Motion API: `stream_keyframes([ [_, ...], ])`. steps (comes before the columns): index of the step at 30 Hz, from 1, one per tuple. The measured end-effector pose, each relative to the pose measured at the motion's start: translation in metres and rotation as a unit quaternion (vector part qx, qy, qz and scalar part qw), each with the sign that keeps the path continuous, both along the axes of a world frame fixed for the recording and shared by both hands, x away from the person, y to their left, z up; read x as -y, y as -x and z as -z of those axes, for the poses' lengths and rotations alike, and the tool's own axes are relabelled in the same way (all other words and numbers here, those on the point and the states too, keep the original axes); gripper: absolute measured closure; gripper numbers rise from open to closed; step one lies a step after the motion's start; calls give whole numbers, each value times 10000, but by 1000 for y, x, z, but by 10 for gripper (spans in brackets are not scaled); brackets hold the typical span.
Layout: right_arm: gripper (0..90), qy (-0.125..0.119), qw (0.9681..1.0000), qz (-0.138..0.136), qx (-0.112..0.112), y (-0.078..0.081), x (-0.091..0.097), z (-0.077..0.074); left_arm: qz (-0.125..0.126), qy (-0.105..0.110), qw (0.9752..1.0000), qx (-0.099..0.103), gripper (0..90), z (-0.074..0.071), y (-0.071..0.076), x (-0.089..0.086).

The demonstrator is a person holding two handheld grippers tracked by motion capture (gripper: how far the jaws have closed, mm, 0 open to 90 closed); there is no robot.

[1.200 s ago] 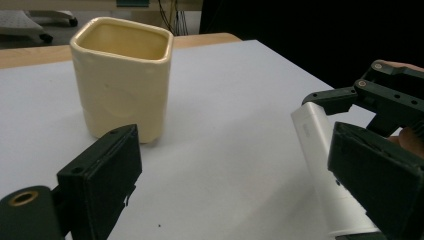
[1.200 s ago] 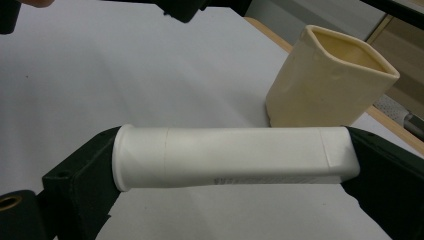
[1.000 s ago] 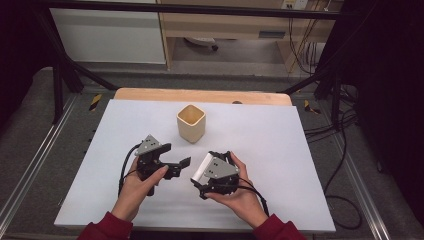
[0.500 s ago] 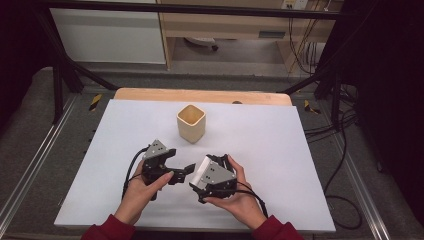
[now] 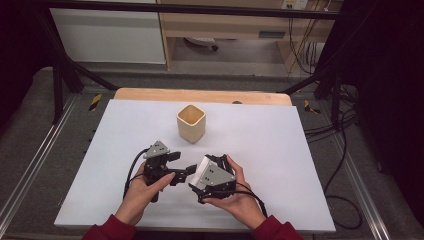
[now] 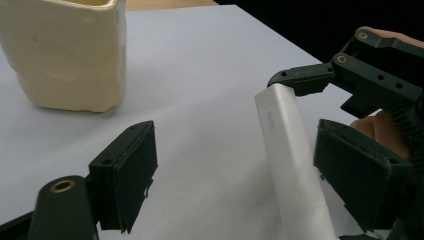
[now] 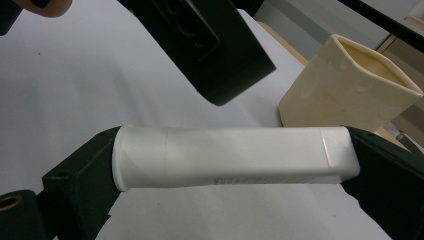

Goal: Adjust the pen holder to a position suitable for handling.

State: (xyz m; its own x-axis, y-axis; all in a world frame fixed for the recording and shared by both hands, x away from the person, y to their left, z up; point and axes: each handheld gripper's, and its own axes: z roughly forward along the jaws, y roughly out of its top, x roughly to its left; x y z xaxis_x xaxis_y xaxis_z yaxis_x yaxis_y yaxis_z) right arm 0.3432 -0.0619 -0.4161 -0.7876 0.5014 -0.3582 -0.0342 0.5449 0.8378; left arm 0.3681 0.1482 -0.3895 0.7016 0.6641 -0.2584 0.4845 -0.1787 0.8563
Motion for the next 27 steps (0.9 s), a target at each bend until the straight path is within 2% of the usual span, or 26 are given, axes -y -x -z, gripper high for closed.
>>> stream_keyframes([
  [13, 41, 121, 9997, -121, 182, 4, -8, 2, 208, -16, 9997, -130, 238, 5, 3, 10],
  [17, 41, 177, 9994, -177, 244, 6, -10, 3, 288, -14, 9994, -189, 296, 8, 3, 13],
  [20, 41, 208, 9992, -203, 265, 7, -12, 4, 446, 53, 9988, -216, 309, 10, 4, 14],
  [27, 41, 297, 9986, -278, 324, 9, -17, 6, 468, 37, 9983, -356, 423, 13, 3, 15],
])
